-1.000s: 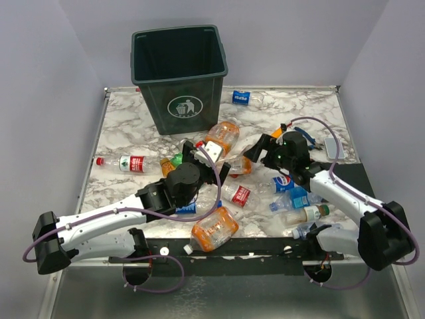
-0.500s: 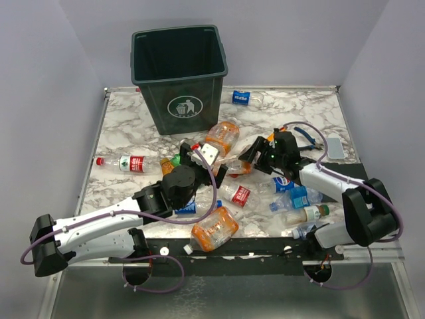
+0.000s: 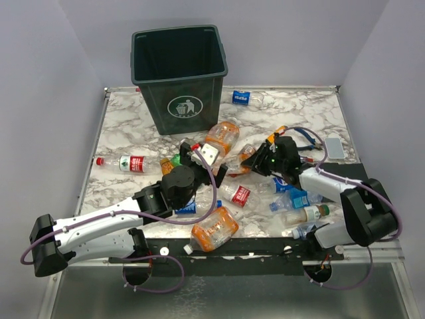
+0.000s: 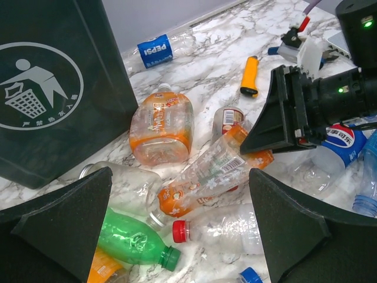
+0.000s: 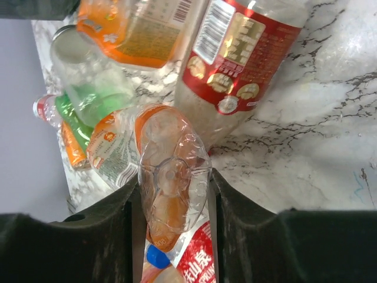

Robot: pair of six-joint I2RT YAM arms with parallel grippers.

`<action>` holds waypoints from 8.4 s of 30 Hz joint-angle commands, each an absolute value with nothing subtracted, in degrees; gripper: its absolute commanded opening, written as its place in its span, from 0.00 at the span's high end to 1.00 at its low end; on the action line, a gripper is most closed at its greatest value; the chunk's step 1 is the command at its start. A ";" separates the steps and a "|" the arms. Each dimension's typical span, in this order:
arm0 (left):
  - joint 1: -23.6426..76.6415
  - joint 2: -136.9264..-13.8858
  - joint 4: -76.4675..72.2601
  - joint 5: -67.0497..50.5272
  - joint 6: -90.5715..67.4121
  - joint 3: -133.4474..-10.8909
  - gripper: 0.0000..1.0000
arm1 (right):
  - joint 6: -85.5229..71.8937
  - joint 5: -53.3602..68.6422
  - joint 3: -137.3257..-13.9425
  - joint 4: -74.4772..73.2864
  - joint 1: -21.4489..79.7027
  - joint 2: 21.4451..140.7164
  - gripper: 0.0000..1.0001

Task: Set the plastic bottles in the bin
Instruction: Pick up the plastic bottle at the center of the board, then place the plastic bottle in the trash bin, then pick up the plastic bottle at the center of the board.

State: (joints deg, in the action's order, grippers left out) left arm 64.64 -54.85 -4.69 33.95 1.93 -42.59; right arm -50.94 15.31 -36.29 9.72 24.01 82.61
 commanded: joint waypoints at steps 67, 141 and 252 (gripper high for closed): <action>52.67 -60.60 -30.57 20.87 -43.23 -45.00 0.63 | -37.45 13.04 -32.07 -0.58 24.03 29.65 0.01; 42.90 -55.38 -29.40 9.48 -52.18 -38.90 0.16 | -42.52 23.99 -20.40 27.12 24.41 31.63 0.99; 39.17 -47.47 -6.08 18.73 -17.05 -43.68 0.01 | -44.76 -3.69 -35.51 2.45 24.41 58.01 0.03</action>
State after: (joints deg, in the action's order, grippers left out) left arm 39.11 -56.07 -10.00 23.92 -11.94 -54.22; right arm -40.69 -5.80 -35.73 -4.49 24.23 51.70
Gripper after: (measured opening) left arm 0.990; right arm 0.980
